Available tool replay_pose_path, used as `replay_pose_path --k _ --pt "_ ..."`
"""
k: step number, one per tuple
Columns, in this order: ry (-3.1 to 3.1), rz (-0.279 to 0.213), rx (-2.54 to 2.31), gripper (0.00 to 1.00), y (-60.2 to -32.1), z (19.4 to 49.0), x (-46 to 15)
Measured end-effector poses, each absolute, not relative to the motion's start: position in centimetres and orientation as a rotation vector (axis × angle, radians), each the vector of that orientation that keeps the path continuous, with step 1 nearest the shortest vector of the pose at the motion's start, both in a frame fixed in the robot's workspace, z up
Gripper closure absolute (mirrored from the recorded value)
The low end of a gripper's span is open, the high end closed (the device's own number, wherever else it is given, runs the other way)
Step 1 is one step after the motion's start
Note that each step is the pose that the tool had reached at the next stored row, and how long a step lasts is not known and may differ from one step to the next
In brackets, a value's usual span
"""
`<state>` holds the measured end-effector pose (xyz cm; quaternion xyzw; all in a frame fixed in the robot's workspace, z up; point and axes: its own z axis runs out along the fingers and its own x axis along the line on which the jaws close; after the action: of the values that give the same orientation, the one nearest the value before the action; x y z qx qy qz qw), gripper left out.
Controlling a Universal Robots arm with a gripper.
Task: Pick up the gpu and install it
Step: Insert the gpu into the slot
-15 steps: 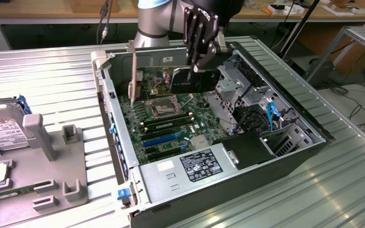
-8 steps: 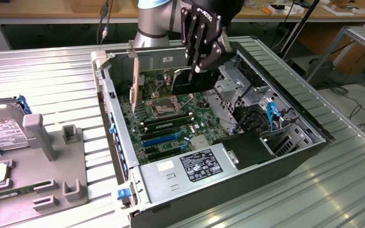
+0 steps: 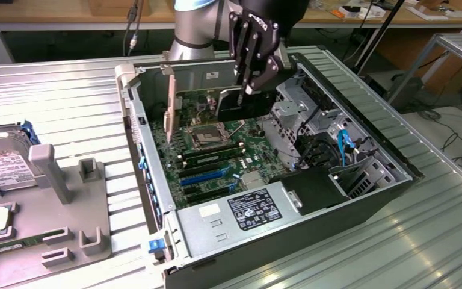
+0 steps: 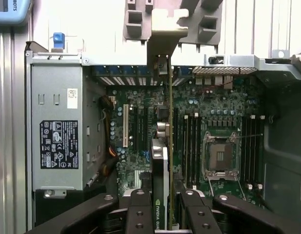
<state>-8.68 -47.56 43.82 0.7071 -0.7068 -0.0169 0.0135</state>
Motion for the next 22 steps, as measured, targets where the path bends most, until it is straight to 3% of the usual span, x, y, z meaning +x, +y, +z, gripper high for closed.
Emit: replay_pose_path --k 22 --pt "-2.246 -0.053 2.162 0.73 -47.2 40.8 -8.6"
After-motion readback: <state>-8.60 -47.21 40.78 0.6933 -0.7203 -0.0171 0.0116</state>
